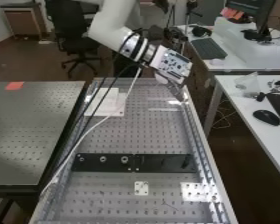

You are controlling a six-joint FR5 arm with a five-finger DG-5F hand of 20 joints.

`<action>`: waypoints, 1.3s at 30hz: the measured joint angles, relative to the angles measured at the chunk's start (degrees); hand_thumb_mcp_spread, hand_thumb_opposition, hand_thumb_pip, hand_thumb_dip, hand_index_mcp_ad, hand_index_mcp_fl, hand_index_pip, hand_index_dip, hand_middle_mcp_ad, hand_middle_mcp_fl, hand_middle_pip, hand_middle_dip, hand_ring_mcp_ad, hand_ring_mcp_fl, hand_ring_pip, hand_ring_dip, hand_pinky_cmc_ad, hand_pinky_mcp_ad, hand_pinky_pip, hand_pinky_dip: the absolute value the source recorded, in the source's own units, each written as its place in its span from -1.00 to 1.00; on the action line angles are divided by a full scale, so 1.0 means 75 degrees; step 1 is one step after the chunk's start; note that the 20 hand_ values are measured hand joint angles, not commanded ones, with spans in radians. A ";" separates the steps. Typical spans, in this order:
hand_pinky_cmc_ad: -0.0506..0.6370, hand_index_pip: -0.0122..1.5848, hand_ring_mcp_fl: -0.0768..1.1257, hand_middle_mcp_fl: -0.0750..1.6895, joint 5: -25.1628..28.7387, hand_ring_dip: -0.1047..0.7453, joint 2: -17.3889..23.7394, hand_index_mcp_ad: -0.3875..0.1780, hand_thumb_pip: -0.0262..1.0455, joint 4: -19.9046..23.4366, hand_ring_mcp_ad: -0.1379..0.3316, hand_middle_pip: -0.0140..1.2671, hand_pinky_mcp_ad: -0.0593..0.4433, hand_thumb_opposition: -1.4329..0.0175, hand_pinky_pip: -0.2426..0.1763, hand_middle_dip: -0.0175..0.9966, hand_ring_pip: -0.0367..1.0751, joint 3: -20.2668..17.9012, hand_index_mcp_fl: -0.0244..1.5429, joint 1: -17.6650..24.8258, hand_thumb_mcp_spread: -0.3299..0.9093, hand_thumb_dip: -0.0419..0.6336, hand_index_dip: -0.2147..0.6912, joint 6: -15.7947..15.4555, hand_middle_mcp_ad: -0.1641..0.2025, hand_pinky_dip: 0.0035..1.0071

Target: Grab the chopstick and place it in the clear container

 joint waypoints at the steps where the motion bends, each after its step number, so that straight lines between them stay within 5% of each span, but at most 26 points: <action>1: 0.28 -0.75 0.43 0.54 0.0002 0.44 0.0000 0.15 -0.24 0.0007 -0.12 -0.68 0.61 -0.48 0.39 0.58 -0.74 -0.0014 0.67 -0.0001 0.86 0.10 0.98 -0.0004 -0.47 -0.70; 26: 0.28 -0.76 0.43 0.54 -0.0037 0.44 0.0005 0.15 -0.24 0.0165 -0.12 -0.68 0.61 -0.49 0.39 0.58 -0.74 -0.0686 0.67 -0.0026 0.85 0.10 1.00 0.0206 -0.47 -0.70; 31: 0.28 -0.78 0.29 0.55 -0.0162 0.44 0.0020 0.15 -0.24 0.0230 -0.10 -0.67 0.61 -0.52 0.39 0.58 -0.74 -0.0718 0.69 -0.0055 0.80 0.10 0.99 0.0146 -0.49 -0.70; 39: 0.34 -0.88 0.08 0.38 -0.0219 0.45 0.0100 -0.28 -0.32 0.0362 -0.17 -0.74 0.60 -0.35 0.38 0.58 -0.74 -0.0834 0.50 -0.0079 0.54 0.14 0.95 0.0136 -0.30 -0.70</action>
